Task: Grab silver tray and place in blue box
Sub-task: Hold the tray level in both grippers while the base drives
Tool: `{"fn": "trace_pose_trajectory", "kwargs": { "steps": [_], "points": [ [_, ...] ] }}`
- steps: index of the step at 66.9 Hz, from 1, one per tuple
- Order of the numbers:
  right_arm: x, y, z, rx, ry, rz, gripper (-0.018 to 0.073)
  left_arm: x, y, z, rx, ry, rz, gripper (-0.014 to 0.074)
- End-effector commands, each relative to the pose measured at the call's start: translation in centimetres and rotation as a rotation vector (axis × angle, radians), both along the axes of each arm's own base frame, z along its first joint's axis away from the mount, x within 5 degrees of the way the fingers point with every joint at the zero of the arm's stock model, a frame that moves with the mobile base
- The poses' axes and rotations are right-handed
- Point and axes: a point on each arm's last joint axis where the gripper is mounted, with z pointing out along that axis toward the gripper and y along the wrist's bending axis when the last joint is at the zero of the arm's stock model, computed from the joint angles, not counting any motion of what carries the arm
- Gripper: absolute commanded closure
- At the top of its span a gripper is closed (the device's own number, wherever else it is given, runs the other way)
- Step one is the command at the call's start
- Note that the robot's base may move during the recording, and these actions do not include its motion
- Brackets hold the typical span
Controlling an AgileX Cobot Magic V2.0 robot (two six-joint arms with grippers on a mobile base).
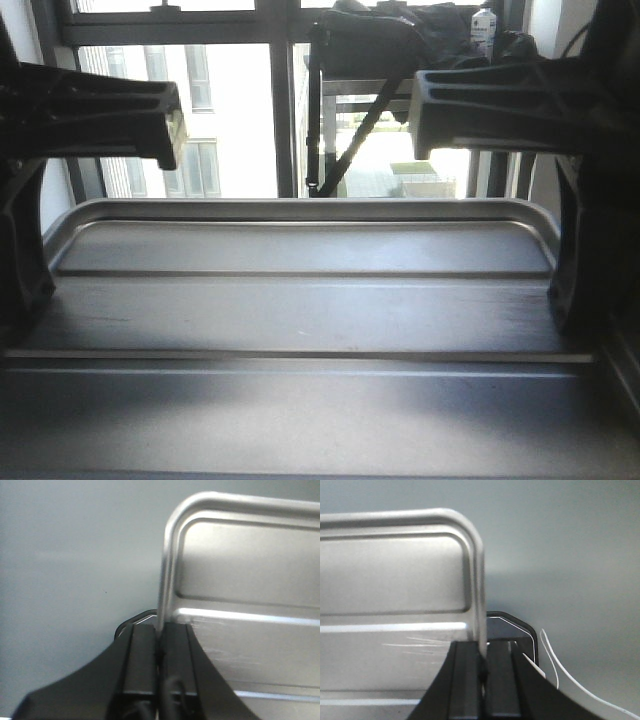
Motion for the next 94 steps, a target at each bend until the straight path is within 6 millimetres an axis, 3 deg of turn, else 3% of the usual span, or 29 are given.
{"fn": "trace_pose_trajectory", "kwargs": {
  "steps": [1,94],
  "points": [
    [0.25,0.21,1.63,0.079,-0.078,0.022,0.0502,-0.03,-0.36,1.57,-0.08,-0.045,-0.019,0.0697],
    [0.25,0.21,1.63,0.079,-0.078,0.022,0.0502,-0.03,-0.36,1.57,-0.08,-0.045,-0.019,0.0697]
  ]
}}
